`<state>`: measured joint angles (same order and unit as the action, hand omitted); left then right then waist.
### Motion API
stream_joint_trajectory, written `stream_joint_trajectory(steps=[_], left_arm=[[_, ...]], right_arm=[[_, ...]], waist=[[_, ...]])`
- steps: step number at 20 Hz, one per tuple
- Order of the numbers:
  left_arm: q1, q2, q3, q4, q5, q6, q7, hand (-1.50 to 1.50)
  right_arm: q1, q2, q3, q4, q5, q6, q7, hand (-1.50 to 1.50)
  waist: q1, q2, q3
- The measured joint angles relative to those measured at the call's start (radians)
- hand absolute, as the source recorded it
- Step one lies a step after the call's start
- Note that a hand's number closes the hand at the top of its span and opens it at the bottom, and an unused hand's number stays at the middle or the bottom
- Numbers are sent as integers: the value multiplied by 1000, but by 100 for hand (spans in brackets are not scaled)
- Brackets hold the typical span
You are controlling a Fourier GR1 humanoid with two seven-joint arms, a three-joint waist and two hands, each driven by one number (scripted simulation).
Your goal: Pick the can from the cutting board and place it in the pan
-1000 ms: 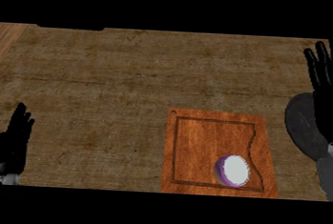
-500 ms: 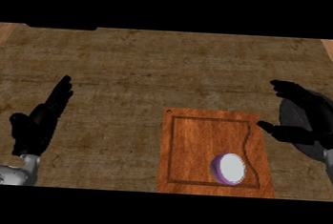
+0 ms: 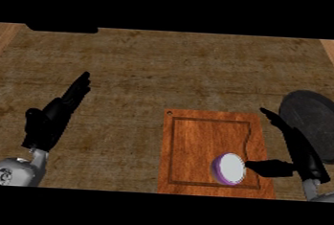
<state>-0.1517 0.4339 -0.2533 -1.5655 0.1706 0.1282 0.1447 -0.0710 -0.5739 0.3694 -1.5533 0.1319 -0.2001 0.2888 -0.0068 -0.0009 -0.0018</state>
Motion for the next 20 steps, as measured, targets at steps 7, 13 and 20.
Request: stream_joint_trajectory(steps=[7, 13, 20], left_arm=[[-4, -3, -4, -14, -2, -28, 6, 0], [-4, -15, -10, -14, -14, -33, -1, 0], [-11, -26, -1, -12, -24, -31, 17, 0]], right_arm=[[-130, -113, 96, -107, 64, 234, 341, -150], [-281, -111, 168, -128, -67, 527, 618, -150], [-430, 2, 243, -69, -239, 609, 773, -150]], waist=[[20, -1, -1], [35, 3, -2], [31, 2, -1]])
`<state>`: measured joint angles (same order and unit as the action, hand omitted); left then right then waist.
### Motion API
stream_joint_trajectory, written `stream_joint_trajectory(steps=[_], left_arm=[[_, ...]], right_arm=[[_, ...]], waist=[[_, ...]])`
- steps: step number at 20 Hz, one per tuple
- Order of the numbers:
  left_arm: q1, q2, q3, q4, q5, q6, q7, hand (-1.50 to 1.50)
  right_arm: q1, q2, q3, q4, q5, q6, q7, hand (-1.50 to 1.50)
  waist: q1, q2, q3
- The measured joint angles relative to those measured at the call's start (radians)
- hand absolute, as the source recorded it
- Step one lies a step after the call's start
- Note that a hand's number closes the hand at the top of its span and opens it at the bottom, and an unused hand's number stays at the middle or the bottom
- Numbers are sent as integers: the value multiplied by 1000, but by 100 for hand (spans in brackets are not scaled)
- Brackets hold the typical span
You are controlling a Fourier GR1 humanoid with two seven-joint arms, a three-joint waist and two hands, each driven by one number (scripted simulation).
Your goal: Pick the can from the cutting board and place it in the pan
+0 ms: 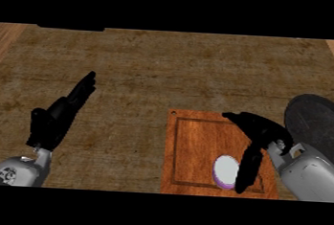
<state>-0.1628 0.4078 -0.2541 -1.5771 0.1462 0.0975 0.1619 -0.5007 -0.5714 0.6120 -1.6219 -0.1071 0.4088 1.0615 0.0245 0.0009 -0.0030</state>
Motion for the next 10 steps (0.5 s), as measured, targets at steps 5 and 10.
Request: stream_joint_trajectory(steps=[5, 10], left_arm=[[-6, -8, 9, -7, 2, -9, 13, 0], [-1, -19, 12, 1, -14, -8, 13, 0]], right_arm=[[-65, 32, 54, 34, -31, -3, 57, -150], [-82, 26, 105, 44, -29, -4, 76, -150]], waist=[[-10, -2, 1], [-18, -3, 1]])
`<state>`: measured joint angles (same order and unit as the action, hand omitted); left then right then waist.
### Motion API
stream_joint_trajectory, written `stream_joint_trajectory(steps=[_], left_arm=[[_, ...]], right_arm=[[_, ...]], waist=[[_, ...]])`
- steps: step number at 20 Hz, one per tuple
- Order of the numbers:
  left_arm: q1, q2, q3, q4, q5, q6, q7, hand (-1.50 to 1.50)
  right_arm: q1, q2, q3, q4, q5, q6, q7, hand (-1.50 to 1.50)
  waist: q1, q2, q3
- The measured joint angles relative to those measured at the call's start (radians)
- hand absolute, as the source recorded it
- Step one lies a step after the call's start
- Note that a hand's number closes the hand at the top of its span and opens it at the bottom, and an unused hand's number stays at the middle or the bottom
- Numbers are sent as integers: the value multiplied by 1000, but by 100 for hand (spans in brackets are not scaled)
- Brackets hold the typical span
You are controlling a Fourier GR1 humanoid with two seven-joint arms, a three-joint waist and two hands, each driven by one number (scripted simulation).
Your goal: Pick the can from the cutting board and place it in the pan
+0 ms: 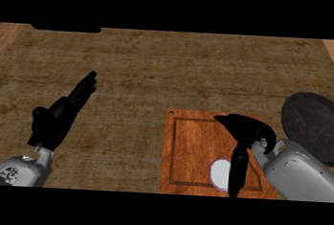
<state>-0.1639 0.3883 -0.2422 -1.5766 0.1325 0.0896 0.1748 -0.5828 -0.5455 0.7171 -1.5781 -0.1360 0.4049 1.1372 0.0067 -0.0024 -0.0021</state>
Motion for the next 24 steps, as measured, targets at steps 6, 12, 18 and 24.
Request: stream_joint_trajectory(steps=[6, 12, 18, 24], left_arm=[[12, -5, 11, -6, -12, -8, -6, 0], [36, -19, 17, -14, -27, -13, -16, 0], [7, -28, 40, 3, -30, -31, 0, 0], [10, -48, 44, -12, -54, -33, 17, 0]], right_arm=[[9, -7, 47, -16, 10, -12, 17, -150], [38, -7, 72, -5, 53, -23, 0, -150], [66, 16, 86, 30, 93, -21, -37, 150], [84, 30, 97, 29, 93, 24, -89, 150]], waist=[[-4, -1, 0], [-5, -2, 0], [-6, -3, -3], [-4, -6, -6]])
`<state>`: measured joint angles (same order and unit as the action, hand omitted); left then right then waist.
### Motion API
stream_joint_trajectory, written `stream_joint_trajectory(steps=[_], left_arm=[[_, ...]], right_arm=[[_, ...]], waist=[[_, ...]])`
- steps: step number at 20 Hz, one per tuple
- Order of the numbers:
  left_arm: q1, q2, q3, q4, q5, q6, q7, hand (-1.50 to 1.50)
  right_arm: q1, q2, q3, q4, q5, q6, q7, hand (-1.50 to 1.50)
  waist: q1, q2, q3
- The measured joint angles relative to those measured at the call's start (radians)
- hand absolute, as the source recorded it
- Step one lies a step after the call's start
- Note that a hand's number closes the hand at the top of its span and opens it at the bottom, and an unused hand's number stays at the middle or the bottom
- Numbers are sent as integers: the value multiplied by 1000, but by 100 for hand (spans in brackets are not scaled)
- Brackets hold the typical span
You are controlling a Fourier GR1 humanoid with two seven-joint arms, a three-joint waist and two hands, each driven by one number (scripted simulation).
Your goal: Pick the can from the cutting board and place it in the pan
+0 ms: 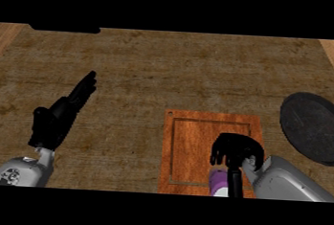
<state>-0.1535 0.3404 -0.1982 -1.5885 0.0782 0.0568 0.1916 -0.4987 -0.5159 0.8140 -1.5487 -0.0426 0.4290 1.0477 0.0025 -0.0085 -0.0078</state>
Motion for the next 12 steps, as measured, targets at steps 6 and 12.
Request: stream_joint_trajectory(steps=[6, 12], left_arm=[[-14, -3, 30, 13, 2, -27, 3, 0], [6, -7, 44, -5, -10, -46, -3, 0]], right_arm=[[22, 17, -4, -7, 33, 15, -14, 150], [19, 23, -33, -69, 94, 8, -2, 150]], waist=[[-2, -2, -2], [-3, 0, 0]])
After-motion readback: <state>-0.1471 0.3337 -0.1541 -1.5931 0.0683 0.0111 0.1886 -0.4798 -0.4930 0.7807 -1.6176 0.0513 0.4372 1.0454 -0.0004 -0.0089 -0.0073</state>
